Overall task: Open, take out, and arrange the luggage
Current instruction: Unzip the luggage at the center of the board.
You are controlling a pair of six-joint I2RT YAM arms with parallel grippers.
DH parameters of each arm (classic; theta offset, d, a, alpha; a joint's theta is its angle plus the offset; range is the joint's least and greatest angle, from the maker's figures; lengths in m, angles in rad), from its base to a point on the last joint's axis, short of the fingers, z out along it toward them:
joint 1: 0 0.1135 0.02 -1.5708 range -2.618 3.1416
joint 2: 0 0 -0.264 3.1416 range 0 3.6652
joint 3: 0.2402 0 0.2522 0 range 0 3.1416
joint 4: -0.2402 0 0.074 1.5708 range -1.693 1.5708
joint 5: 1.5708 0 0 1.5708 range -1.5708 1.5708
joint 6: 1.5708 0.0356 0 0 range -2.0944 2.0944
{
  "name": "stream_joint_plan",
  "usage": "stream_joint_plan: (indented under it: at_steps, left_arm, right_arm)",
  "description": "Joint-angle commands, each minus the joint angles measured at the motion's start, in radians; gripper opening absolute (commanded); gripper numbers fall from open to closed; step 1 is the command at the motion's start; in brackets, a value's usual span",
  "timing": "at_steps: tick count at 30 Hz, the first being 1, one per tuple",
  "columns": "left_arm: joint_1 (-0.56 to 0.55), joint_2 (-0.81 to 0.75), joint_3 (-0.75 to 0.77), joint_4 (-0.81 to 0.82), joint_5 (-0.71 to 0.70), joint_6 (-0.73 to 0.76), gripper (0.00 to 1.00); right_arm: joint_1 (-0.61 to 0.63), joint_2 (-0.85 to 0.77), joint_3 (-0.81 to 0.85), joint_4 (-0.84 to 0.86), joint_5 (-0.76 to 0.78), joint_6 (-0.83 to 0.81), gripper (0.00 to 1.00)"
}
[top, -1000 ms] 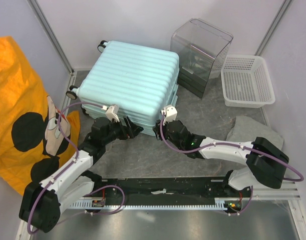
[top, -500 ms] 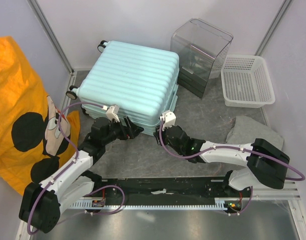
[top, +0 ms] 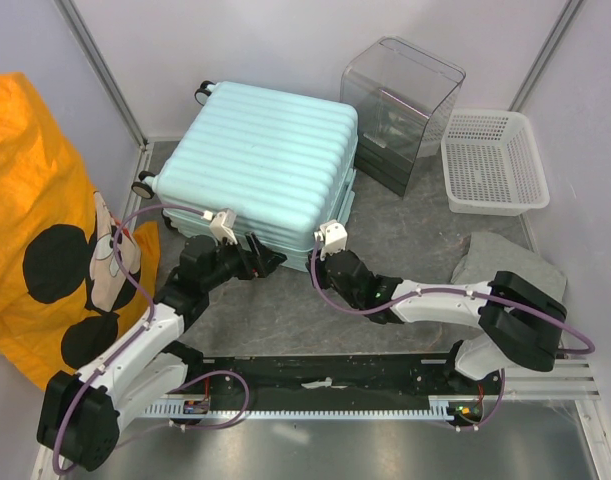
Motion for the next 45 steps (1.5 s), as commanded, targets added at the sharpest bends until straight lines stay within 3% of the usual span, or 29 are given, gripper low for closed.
stream_joint_plan:
  at_steps: [1, 8, 15, 18, 25, 32, 39, 45]
  left_arm:
    - [-0.002, -0.028, -0.009, 0.027, -0.002, 0.005, 0.88]
    - [-0.002, -0.026, -0.011, 0.027, 0.004, 0.008, 0.88]
    - [-0.002, -0.039, -0.017, 0.028, 0.003, 0.024, 0.87]
    - [-0.002, -0.034, -0.021, 0.028, 0.000, 0.027, 0.87]
    - [-0.002, -0.031, -0.034, 0.033, -0.017, 0.024, 0.87]
    - [-0.002, -0.020, -0.073, 0.100, -0.039, 0.027, 0.86]
    - [-0.002, 0.030, -0.087, 0.205, 0.009, 0.034, 0.78]
    - [-0.002, 0.035, -0.104, 0.265, 0.015, 0.064, 0.72]
  right_arm:
    - [0.005, 0.014, 0.038, 0.066, 0.013, 0.003, 0.44]
    - [0.004, 0.045, 0.061, 0.095, 0.017, 0.005, 0.44]
    - [0.004, 0.048, 0.076, 0.078, 0.059, 0.011, 0.35]
    - [0.004, 0.048, 0.076, 0.083, 0.057, 0.000, 0.28]
    - [0.004, 0.044, 0.073, 0.072, 0.054, -0.037, 0.01]
    - [0.005, 0.002, 0.023, 0.115, -0.058, -0.097, 0.00]
    - [0.011, 0.021, 0.020, 0.194, -0.242, -0.101, 0.00]
    - [0.042, 0.060, 0.049, 0.207, -0.265, -0.095, 0.00]
